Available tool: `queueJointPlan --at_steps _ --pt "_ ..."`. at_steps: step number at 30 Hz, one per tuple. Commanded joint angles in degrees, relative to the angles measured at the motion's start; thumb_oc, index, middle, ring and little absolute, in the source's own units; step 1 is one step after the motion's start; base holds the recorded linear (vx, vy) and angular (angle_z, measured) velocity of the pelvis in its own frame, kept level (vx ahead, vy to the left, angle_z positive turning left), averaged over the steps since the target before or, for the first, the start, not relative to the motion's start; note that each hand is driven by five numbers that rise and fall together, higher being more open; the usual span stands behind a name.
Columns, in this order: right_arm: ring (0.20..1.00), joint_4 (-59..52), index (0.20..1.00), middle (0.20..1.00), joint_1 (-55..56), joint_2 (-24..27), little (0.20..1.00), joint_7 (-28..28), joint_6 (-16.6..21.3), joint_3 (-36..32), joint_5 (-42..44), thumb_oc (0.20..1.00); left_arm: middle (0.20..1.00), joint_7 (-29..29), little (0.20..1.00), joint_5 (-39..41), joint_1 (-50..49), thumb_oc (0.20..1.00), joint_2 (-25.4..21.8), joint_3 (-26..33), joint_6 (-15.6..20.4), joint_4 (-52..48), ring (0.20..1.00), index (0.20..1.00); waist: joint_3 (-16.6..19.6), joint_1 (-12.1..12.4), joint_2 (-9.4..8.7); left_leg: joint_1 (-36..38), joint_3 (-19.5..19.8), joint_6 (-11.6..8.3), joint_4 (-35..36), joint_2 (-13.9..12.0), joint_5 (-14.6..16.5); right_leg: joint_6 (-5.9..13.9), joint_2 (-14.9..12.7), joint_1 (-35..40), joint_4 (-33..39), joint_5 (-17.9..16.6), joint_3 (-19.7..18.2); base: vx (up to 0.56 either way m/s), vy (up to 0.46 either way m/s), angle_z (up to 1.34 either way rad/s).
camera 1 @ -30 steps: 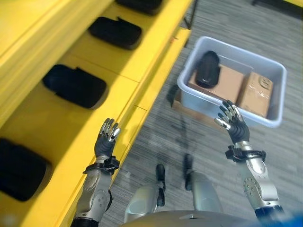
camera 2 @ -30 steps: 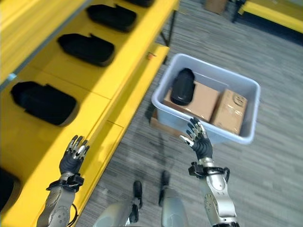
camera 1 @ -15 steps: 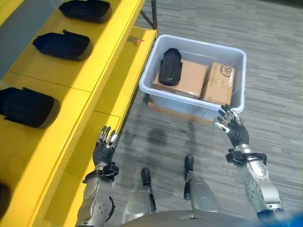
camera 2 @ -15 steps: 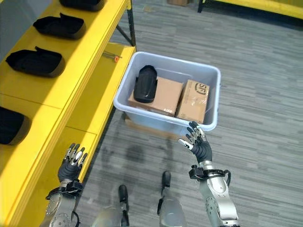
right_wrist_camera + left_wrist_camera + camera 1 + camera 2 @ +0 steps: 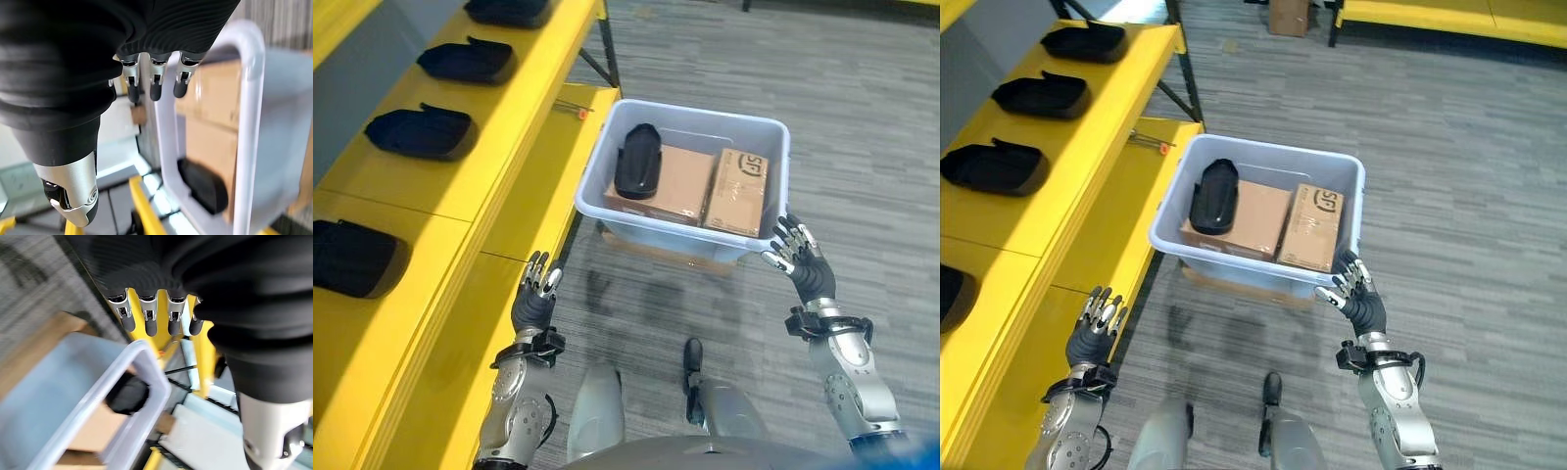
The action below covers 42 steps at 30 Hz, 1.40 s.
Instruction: Move parts from the plastic box to the shelf.
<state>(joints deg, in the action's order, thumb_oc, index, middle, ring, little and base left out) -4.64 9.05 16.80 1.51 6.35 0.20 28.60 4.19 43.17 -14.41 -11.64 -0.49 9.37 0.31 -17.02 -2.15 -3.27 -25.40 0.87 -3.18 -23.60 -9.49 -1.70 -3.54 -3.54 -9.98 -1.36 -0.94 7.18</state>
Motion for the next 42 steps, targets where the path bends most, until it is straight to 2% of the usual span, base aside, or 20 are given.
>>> queueJointPlan --at_steps 1,3,4,5,6,8,13,14,18,20,26,28,30,31,33,34,35,38,40,42 --pt "1.0 -4.2 1.0 1.0 0.0 3.2 1.0 0.7 3.7 -1.1 0.0 1.0 1.0 0.3 1.0 -1.6 -1.0 1.0 -1.4 0.9 2.9 -4.6 1.0 1.0 -1.6 1.4 2.16 6.8 2.3 -1.2 16.9 -2.4 -6.8 7.21 -3.0 6.6 0.6 6.5 -0.8 0.26 0.28 -0.47" --pt "1.0 -4.1 1.0 1.0 0.4 3.5 1.0 1.0 3.8 -1.4 -1.2 1.0 1.0 0.1 1.0 -2.2 -1.4 1.0 -1.0 1.1 3.3 -4.2 1.0 1.0 -0.8 2.3 3.07 6.8 6.7 -3.05 24.4 -2.7 -9.7 7.9 -3.3 7.4 0.6 7.3 -2.9 0.22 0.226 -0.53" --pt "1.0 -4.1 1.0 1.0 0.4 3.5 1.0 1.0 3.8 -1.4 -1.2 1.0 1.0 0.1 1.0 -2.2 -1.4 1.0 -1.0 1.1 3.3 -4.2 1.0 1.0 -0.8 2.3 3.07 6.8 6.6 -3.05 24.4 -2.7 -9.8 7.9 -3.3 7.4 0.6 7.3 -2.9 0.28 0.309 -0.66" --pt "1.0 -4.5 1.0 1.0 1.2 3.0 1.0 0.6 3.8 -1.7 -1.6 1.0 1.0 -0.3 1.0 -1.9 -2.0 1.0 -0.3 1.2 3.6 -3.8 1.0 1.0 -0.1 2.2 3.59 9.2 6.3 -3.53 25.6 -3.7 -8.1 8.7 -4.2 8.6 0.5 8.2 -5.1 0.26 0.33 -0.89" --pt "1.0 -4.5 1.0 1.0 1.1 2.3 1.0 0.3 3.6 -1.4 -1.8 1.0 1.0 -0.4 1.0 -1.9 -2.1 1.0 -0.3 1.1 3.5 -3.9 1.0 1.0 0.4 2.0 3.95 10.3 5.3 -4.21 26.8 -3.8 -8.8 8.83 -3.8 8.6 1.1 7.5 -5.6 0.31 0.425 -1.01" --pt "1.0 -4.3 1.0 1.0 1.3 1.8 1.0 0.3 3.5 -1.4 -2.2 1.0 1.0 -0.2 1.0 -2.1 -1.7 1.0 -1.0 1.2 3.8 -4.8 1.0 1.0 0.2 2.2 3.46 10.6 3.6 -4.06 24.7 -3.1 -7.7 9.65 -5.3 8.7 1.9 6.4 -5.8 0.15 0.303 -1.05" --pt "1.0 -3.8 1.0 1.0 -0.2 0.6 1.0 0.2 2.5 0.3 -1.8 1.0 1.0 1.0 1.0 -2.0 0.0 1.0 -4.2 2.0 4.3 -4.8 1.0 1.0 -1.4 2.2 0.75 8.5 -0.7 -0.97 18.6 -0.2 -1.7 13.09 -10.5 6.0 2.2 2.2 -7.8 0.04 0.31 -0.28" --pt "1.0 -3.6 1.0 1.0 -0.9 0.4 1.0 0.0 2.3 1.1 -1.3 1.0 1.0 1.6 1.0 -1.8 0.3 1.0 -4.9 2.3 4.6 -5.1 1.0 1.0 -1.7 2.1 -0.03 7.5 -2.2 -0.37 17.2 0.5 -0.5 14.01 -11.7 4.9 2.8 0.2 -7.9 -0.01 0.234 -0.25" --pt "1.0 -3.0 1.0 1.0 -2.2 0.2 1.0 -0.1 2.1 2.1 -1.0 1.0 1.0 2.5 1.0 -1.4 0.9 1.0 -5.5 2.6 4.9 -5.2 1.0 1.0 -1.8 2.4 -1.19 5.9 -3.1 0.55 15.9 1.5 0.7 15.03 -13.0 3.5 3.2 -2.4 -7.7 0.01 0.189 -0.38" --pt "1.0 -3.0 1.0 1.0 -3.1 -0.1 1.0 0.4 1.9 2.4 -1.3 1.0 1.0 3.8 1.0 -2.0 1.6 1.0 -5.5 2.8 5.0 -4.9 1.0 1.0 -1.7 2.4 -2.62 5.0 -3.1 1.27 17.0 2.6 0.8 15.9 -14.5 2.9 4.1 -5.5 -6.0 0.03 0.138 -0.01" --pt "1.0 -2.9 1.0 1.0 -4.5 -0.2 1.0 1.8 2.1 2.4 -2.1 1.0 1.0 5.1 1.0 -3.2 3.2 1.0 -5.6 2.2 4.9 -4.5 1.0 1.0 -2.1 2.5 -3.48 4.8 -1.6 2.49 18.4 4.8 1.2 16.58 -16.3 2.1 1.9 -9.1 -4.3 0.03 0.101 0.13" --pt "1.0 -2.9 1.0 1.0 -5.0 -0.4 1.0 2.0 2.3 2.5 -2.0 1.0 1.0 5.1 1.0 -3.5 3.8 1.0 -6.1 1.9 4.8 -4.6 1.0 1.0 -2.7 2.1 -3.09 5.2 -1.0 3.18 18.8 5.4 1.4 15.98 -16.3 0.7 -1.5 -10.7 -5.3 0.0 0.142 0.16" --pt "1.0 -2.7 1.0 1.0 -6.2 -0.3 1.0 1.8 2.6 3.8 -1.9 1.0 1.0 5.0 1.0 -4.6 4.0 1.0 -7.6 1.8 4.8 -4.8 1.0 1.0 -4.3 2.4 -2.9 6.2 -1.2 3.88 17.6 5.1 3.2 14.86 -14.0 -1.4 -4.6 -10.1 -4.7 -0.02 0.133 0.07" --pt "1.0 -2.7 1.0 1.0 -6.3 -0.3 1.0 1.8 2.6 3.8 -1.9 1.0 1.0 5.0 1.0 -4.6 4.1 1.0 -7.6 1.9 4.8 -4.7 1.0 1.0 -4.2 2.4 -2.94 6.0 -1.2 3.89 17.7 5.1 3.0 14.86 -14.0 -1.6 -4.6 -10.3 -4.7 -0.01 0.008 -0.11" --pt "1.0 -2.2 1.0 1.0 -7.7 -0.5 1.0 1.5 2.6 5.1 -1.8 1.0 1.0 5.3 1.0 -4.5 5.2 1.0 -8.7 2.6 5.0 -4.7 1.0 1.0 -5.2 2.9 -3.55 7.4 -2.6 3.29 17.7 3.7 4.0 15.31 -12.9 -3.9 -1.0 -10.8 -1.6 0.03 -0.055 -0.21" --pt "1.0 -2.3 1.0 1.0 -7.8 -0.4 1.0 1.3 2.6 5.2 -1.7 1.0 1.0 5.4 1.0 -4.4 5.5 1.0 -8.9 3.0 5.1 -4.6 1.0 1.0 -5.4 2.7 -3.62 7.8 -2.7 2.98 17.9 3.1 4.1 15.33 -12.2 -5.1 0.8 -10.4 -2.1 0.1 -0.117 -0.42" --pt "1.0 -3.1 1.0 1.0 -7.0 -0.1 1.0 0.9 2.5 5.1 -2.4 1.0 1.0 6.0 1.0 -4.6 5.5 1.0 -8.6 3.3 5.4 -4.5 1.0 1.0 -6.1 2.2 -3.55 8.6 -2.4 2.39 17.6 2.2 4.3 15.6 -11.3 -6.7 2.5 -9.4 -4.1 0.07 -0.088 -0.51" --pt "1.0 -3.6 1.0 1.0 -5.5 0.0 1.0 0.8 2.5 4.4 -2.5 1.0 1.0 6.0 1.0 -5.3 5.6 1.0 -7.7 3.1 5.9 -4.4 1.0 1.0 -6.3 2.0 -4.04 8.5 -1.8 1.91 17.5 2.2 3.7 15.18 -11.1 -5.5 2.3 -8.0 -4.8 0.06 -0.138 -0.03" --pt "1.0 -4.0 1.0 1.0 -4.3 0.8 1.0 1.0 2.7 3.7 -3.2 1.0 1.0 6.3 1.0 -6.0 5.9 1.0 -7.3 3.1 6.1 -5.4 1.0 1.0 -5.6 2.1 -4.16 9.8 -1.6 0.47 21.2 0.7 1.2 14.34 -10.1 -4.5 2.7 -6.4 -1.5 0.07 -0.212 0.73" --pt "1.0 -4.2 1.0 1.0 -3.9 0.8 1.0 0.7 2.7 3.6 -3.1 1.0 1.0 6.1 1.0 -6.0 6.0 1.0 -7.0 3.1 5.9 -5.9 1.0 1.0 -5.5 1.8 -4.03 10.4 -1.5 0.1 22.3 0.3 0.5 14.12 -9.8 -3.9 2.8 -5.6 -0.9 0.05 -0.152 0.23"
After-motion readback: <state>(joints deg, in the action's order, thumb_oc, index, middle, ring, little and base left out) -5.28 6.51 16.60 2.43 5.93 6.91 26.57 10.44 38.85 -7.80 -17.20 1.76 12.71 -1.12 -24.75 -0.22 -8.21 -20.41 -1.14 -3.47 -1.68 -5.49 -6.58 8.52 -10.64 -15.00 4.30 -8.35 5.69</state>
